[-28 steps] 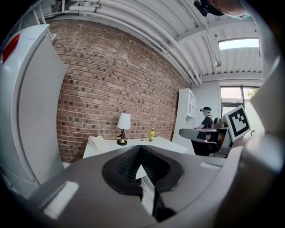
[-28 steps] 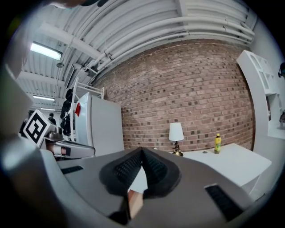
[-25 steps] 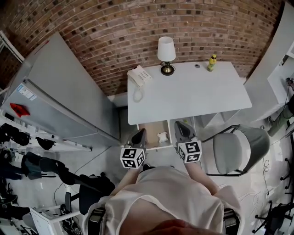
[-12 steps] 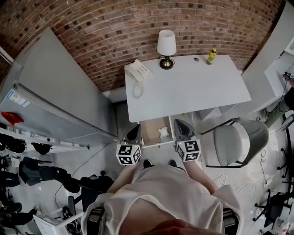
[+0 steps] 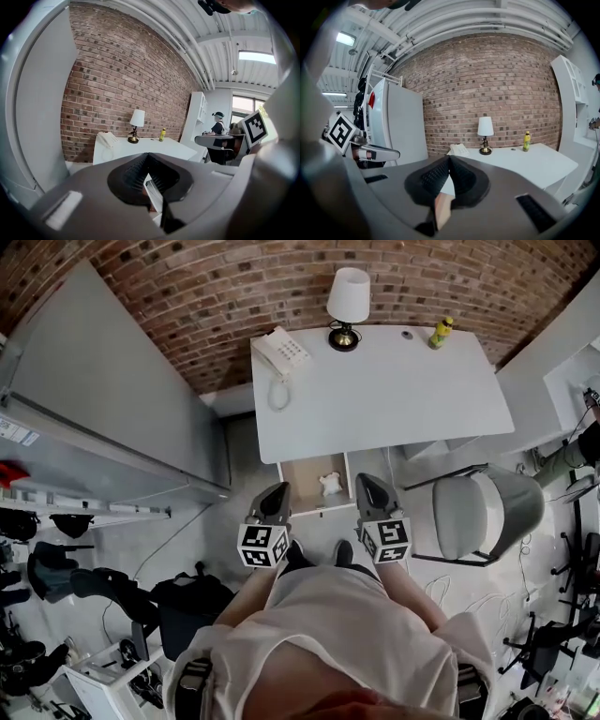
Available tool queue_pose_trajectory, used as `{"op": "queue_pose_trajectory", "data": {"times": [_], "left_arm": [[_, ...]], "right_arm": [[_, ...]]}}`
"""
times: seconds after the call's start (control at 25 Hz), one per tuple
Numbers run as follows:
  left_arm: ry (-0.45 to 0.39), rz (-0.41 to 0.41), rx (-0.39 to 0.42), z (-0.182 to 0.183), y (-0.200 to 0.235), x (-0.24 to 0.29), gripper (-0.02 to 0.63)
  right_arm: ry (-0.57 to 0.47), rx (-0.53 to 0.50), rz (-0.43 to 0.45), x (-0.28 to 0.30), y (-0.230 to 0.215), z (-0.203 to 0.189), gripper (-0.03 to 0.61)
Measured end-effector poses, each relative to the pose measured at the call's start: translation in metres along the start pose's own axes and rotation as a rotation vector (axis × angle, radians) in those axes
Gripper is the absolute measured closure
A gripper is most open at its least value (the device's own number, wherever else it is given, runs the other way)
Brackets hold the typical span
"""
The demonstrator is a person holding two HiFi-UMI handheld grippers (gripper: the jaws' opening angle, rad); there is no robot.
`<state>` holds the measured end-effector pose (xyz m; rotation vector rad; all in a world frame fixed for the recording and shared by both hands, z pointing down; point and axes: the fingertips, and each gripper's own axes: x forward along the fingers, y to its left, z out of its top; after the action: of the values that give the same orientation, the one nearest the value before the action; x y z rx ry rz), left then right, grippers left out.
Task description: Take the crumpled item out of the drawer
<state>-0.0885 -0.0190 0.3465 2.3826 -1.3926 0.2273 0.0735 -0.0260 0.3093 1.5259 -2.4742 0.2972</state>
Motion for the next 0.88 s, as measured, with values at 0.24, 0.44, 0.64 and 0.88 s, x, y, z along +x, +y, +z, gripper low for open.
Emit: {"op": "queue_pose_trajectory", "data": {"times": [0.24,0.44,0.64,0.88], "left_arm": [[0.006,0.025,-0.006,-0.007,0.015,0.004,0.604],[0.041,0.021,-0.010,-0.021,0.017,0.011,0.604],[0.077,0.012,-0.016,-0.037,0.017,0.018,0.604],[0.117,0.001,-0.032,-0.061,0.014,0.030,0.604]], "right_arm": [[0.038,0.011,0.020,0.013,0.000,-0.017,0.572],[0.056,0.021,0.021,0.019,-0.005,-0.030,0.572],[0.088,0.036,0.021,0.025,-0.007,-0.050,0.572],[0.133,0.042,0.028,0.030,-0.010,-0.078,0.572]]}}
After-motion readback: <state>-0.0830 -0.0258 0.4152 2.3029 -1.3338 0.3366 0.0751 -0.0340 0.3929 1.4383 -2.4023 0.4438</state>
